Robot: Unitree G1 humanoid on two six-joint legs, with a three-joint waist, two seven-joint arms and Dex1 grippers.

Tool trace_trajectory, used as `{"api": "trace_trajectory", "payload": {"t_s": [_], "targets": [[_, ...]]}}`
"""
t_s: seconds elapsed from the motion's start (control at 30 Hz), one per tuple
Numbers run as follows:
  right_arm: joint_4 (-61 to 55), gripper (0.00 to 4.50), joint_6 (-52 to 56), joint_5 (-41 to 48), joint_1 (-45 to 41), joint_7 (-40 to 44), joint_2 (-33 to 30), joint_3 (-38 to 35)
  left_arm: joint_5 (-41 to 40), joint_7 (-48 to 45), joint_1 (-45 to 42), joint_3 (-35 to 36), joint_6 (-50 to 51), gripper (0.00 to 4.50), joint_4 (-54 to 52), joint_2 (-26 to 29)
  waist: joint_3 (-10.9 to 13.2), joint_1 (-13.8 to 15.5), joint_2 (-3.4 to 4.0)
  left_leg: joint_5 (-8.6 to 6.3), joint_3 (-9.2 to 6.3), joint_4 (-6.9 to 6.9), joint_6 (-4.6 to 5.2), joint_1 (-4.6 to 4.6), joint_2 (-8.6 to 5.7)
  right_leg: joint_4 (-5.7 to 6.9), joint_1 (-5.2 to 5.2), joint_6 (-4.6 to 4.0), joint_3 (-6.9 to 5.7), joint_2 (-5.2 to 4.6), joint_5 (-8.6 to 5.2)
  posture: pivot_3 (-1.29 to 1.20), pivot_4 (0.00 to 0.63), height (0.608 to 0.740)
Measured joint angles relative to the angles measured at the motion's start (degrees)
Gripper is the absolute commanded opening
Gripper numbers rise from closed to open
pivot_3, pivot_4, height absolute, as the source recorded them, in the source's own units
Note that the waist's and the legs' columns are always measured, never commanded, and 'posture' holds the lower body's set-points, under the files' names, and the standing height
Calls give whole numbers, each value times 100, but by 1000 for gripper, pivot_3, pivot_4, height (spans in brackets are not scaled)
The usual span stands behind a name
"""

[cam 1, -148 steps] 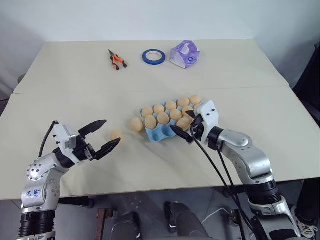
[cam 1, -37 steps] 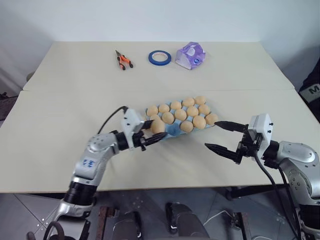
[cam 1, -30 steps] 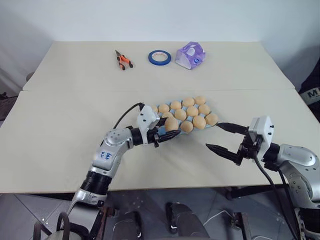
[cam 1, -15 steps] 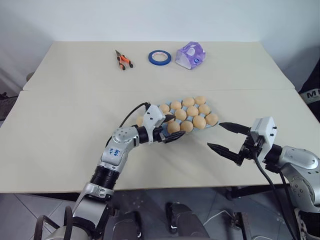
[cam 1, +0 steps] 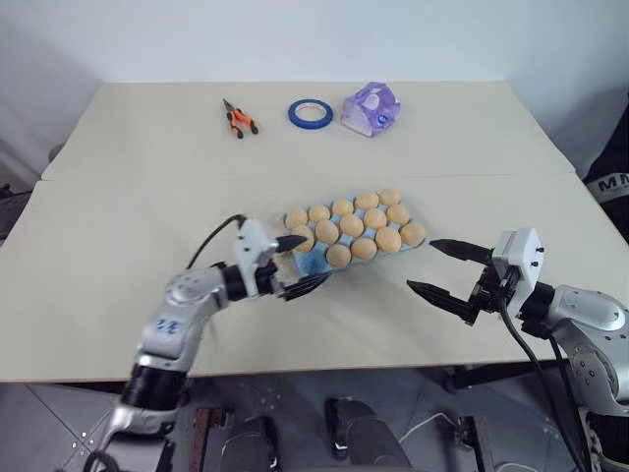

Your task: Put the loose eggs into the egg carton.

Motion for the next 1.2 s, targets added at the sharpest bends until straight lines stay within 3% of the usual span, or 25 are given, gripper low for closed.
{"api": "trace_trajectory", "payload": {"t_s": [0.3, 0.37, 0.4, 0.57, 0.87, 0.97, 1.0, 1.2], "targets": [[191, 4500, -62, 1, -144, 220, -2, 15, -730, -258, 1261, 1568, 349, 4473, -175, 967, 0, -30, -1, -5, 5, -5, -9, -2, -6, -24, 1, -5, -1, -15, 0, 0, 150, 740], [226, 4500, -74, 0, -186, 257, -4, 15, -752, -383, 1569, 1831, 284, 4473, -72, 1084, 0, -19, -1, -7, 2, -9, -12, -4, -2, -30, -1, -36, -7, -15, -16, 0, 150, 740], [232, 4500, -77, 0, -209, 275, -4, 19, -758, -453, 1658, 1963, 186, 4473, 45, 1111, 0, -14, -1, -8, 2, -10, -14, -4, -1, -32, -1, -104, -8, -15, -55, 0, 150, 740], [277, 4500, -86, -4, -297, 370, -4, 22, -757, -629, 1970, 2378, -173, 4473, 358, 1201, 0, 10, -3, -14, 1, -12, -9, -10, -4, -44, 0, -105, -11, -25, -55, 0, 150, 740], [403, 4500, -94, 9, -369, 519, -8, 9, -745, -698, 1532, 2260, -530, 4473, 493, 1162, -1, 13, -4, -18, 4, -19, -9, -10, -4, -47, 0, -103, -14, -26, -54, 0, 150, 740], [184, 4500, -62, 217, 5, 827, -81, -35, -587, -645, 1025, 1918, -861, 4473, 578, 952, -2, 70, -5, -20, 1, -18, -9, -11, -7, -45, 2, -65, -15, -23, -32, 0, 150, 740], [105, 4500, -51, 291, 139, 921, -116, -61, -498, -633, 790, 1767, -984, 4473, 725, 861, -2, 91, -4, -21, 2, -17, -8, -10, -8, -45, 5, 0, -15, -23, 5, 0, 150, 740], [-86, 4500, -5, 405, 488, 1053, -226, -268, 85, -604, -337, 870, -1751, 4473, 1821, 361, -5, 134, -9, -24, 15, -9, -1, -7, -4, -49, 5, 5, -5, -14, 8, 0, 150, 740]]}}
